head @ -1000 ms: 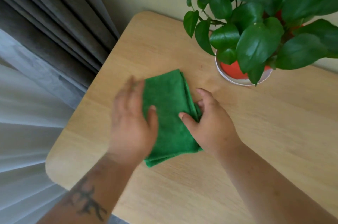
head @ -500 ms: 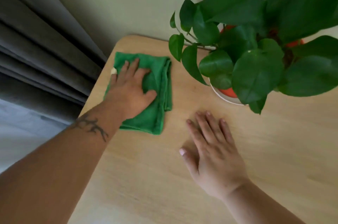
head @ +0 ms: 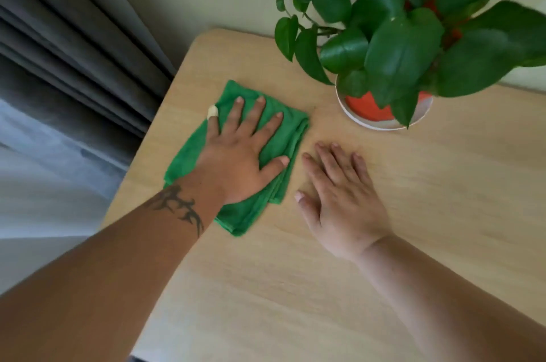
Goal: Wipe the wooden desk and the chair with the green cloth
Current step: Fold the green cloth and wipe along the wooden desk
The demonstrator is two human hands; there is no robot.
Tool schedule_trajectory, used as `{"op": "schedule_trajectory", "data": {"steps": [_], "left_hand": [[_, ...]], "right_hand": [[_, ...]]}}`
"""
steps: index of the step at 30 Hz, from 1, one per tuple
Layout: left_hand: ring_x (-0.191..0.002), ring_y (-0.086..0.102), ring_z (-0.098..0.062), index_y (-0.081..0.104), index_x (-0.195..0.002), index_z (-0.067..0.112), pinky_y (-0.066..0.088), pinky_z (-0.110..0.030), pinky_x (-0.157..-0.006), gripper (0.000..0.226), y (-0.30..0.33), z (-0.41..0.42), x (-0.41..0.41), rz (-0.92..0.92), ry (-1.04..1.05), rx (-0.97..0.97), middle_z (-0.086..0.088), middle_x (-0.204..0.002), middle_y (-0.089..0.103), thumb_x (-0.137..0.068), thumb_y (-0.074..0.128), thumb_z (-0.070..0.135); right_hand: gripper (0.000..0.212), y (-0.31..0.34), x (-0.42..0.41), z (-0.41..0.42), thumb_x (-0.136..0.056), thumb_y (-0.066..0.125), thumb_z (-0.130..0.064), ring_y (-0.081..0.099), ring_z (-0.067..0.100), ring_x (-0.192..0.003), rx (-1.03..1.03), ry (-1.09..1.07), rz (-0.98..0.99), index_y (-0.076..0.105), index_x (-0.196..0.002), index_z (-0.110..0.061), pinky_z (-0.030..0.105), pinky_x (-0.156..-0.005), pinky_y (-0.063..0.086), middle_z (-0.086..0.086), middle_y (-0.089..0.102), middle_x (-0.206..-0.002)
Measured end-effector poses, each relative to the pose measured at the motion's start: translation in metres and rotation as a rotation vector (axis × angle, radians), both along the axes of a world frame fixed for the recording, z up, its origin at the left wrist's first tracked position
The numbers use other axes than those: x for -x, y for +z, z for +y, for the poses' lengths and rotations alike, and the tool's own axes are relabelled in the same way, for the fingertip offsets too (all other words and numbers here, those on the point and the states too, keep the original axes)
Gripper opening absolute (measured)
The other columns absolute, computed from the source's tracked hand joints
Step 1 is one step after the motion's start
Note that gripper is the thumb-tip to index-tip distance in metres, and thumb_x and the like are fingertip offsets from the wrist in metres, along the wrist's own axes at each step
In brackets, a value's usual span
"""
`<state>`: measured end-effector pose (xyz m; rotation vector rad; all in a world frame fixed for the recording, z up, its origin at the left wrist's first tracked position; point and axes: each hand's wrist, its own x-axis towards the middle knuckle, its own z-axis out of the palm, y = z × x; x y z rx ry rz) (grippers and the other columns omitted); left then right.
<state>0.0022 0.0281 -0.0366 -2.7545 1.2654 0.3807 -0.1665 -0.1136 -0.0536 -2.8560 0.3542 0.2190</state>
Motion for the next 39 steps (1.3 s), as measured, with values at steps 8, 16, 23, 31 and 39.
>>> {"op": "schedule_trajectory", "data": {"steps": [8, 16, 23, 31, 39], "left_hand": [[-0.153, -0.018, -0.032, -0.017, -0.154, 0.042, 0.003, -0.064, -0.120, 0.080, 0.002, 0.095, 0.144, 0.023, 0.144, -0.097, 0.001, -0.166, -0.020, -0.086, 0.005, 0.080], [-0.153, -0.018, -0.028, -0.014, -0.153, 0.047, -0.001, -0.062, -0.121, 0.085, 0.000, 0.083, 0.143, -0.003, 0.187, -0.084, 0.005, -0.166, -0.020, -0.080, 0.007, 0.086], [-0.154, -0.015, -0.027, -0.014, -0.154, 0.044, 0.002, -0.061, -0.121, 0.088, 0.001, 0.042, 0.069, -0.019, 0.193, -0.088, 0.007, -0.167, -0.020, -0.081, 0.012, 0.084], [-0.151, -0.025, -0.028, -0.023, -0.152, 0.041, -0.003, -0.062, -0.120, 0.086, 0.016, 0.112, 0.129, 0.084, 0.099, -0.149, 0.003, -0.163, -0.031, -0.083, 0.009, 0.082], [-0.148, -0.032, -0.022, -0.026, -0.148, 0.048, -0.009, -0.057, -0.121, 0.092, 0.014, 0.183, 0.130, 0.106, 0.104, -0.142, 0.008, -0.162, -0.033, -0.071, 0.000, 0.091]], "right_hand": [[0.078, -0.002, 0.049, 0.032, -0.092, 0.032, -0.062, 0.009, 0.032, -0.157, -0.039, -0.001, -0.046, 0.033, -0.157, -0.018, 0.058, -0.125, 0.006, 0.010, 0.022, -0.169], [0.075, -0.009, 0.122, 0.047, -0.095, 0.041, -0.062, 0.014, 0.033, -0.156, -0.047, 0.076, -0.076, 0.038, -0.155, -0.017, 0.060, -0.123, 0.015, 0.011, 0.028, -0.166], [0.079, -0.008, 0.121, 0.052, -0.094, 0.036, -0.067, 0.016, 0.031, -0.156, -0.031, 0.062, -0.031, 0.037, -0.156, -0.019, 0.058, -0.123, 0.016, 0.008, 0.026, -0.167], [0.076, 0.035, 0.103, 0.064, -0.103, 0.029, -0.060, -0.018, 0.027, -0.155, -0.018, 0.004, 0.315, -0.006, -0.161, -0.026, 0.052, -0.125, -0.006, 0.000, -0.019, -0.170], [0.071, 0.034, 0.121, 0.072, -0.106, 0.023, -0.055, -0.023, 0.026, -0.154, -0.010, -0.003, 0.346, -0.010, -0.161, -0.026, 0.047, -0.125, -0.009, 0.002, -0.024, -0.168]]}}
